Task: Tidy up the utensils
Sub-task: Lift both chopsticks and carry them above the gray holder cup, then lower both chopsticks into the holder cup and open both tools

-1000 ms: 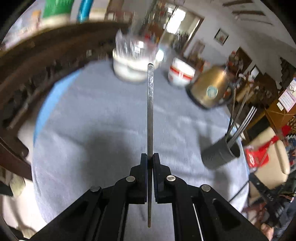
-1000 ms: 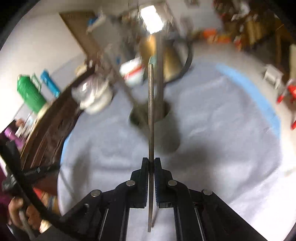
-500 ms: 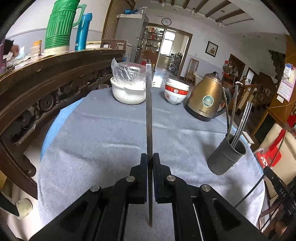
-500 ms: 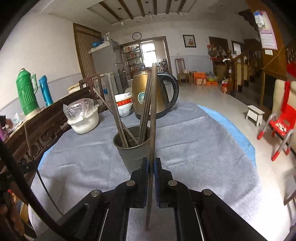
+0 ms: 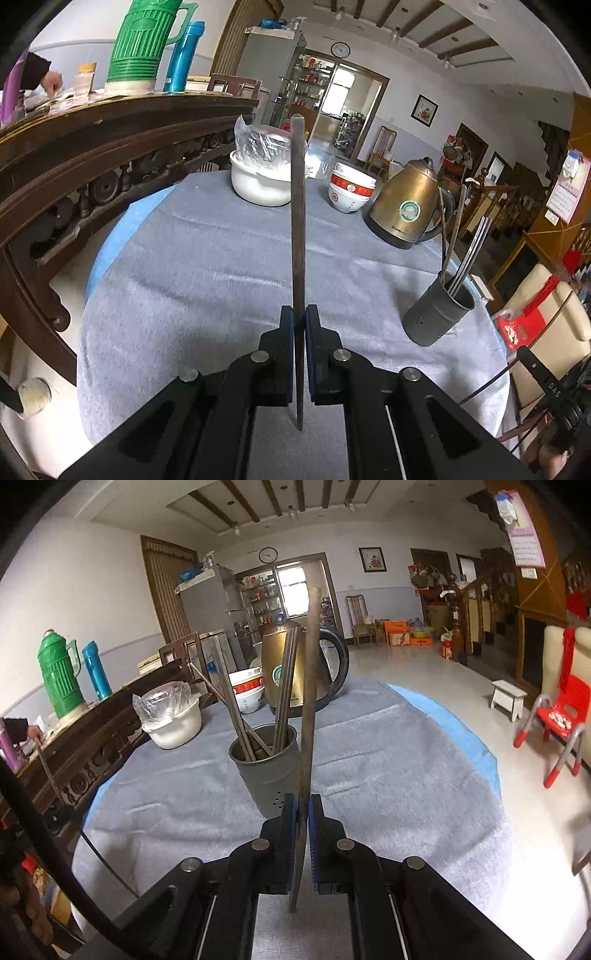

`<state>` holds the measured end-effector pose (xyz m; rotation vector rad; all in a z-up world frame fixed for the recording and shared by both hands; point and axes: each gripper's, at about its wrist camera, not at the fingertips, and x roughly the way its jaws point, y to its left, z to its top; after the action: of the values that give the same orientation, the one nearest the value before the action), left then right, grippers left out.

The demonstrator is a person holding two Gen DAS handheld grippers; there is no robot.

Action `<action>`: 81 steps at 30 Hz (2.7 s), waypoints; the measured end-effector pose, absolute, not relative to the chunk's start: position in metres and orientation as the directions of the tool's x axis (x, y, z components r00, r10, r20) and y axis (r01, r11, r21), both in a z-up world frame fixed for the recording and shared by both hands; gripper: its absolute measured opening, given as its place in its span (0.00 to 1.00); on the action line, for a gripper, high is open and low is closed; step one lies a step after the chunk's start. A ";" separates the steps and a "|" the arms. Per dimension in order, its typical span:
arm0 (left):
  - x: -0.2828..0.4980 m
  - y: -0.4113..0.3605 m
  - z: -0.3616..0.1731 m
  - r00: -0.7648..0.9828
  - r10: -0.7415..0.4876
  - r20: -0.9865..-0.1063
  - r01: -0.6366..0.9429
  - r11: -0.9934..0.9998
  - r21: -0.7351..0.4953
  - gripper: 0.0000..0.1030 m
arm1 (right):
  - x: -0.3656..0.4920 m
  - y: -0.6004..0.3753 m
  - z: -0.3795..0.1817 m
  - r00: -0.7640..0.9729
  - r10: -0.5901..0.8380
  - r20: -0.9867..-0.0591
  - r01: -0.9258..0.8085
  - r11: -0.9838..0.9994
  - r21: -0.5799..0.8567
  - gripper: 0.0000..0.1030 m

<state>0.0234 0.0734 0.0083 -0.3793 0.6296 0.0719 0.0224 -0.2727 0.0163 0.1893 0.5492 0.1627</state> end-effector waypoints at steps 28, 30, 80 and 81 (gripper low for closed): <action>0.088 -0.001 0.107 0.890 -0.239 -0.389 0.030 0.881 -0.473 0.06 | 0.065 -0.320 0.096 0.905 0.311 -0.292 -0.130 0.853 0.505 0.06; 0.099 -0.013 0.110 0.884 -0.252 -0.393 0.045 0.883 -0.466 0.06 | 0.070 -0.321 0.099 0.908 0.311 -0.280 -0.136 0.852 0.506 0.06; 0.185 -0.092 0.080 0.831 -0.275 -0.483 0.103 0.930 -0.352 0.06 | 0.149 -0.290 0.073 0.859 0.325 -0.395 -0.161 0.905 0.394 0.07; 0.186 -0.092 0.078 0.828 -0.275 -0.489 0.103 0.932 -0.349 0.06 | 0.152 -0.288 0.068 0.851 0.328 -0.410 -0.164 0.908 0.385 0.07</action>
<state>0.1856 -0.0924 0.0778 -0.3169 0.5622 -0.2044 0.1519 -0.2880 0.0683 0.3471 0.4886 0.2646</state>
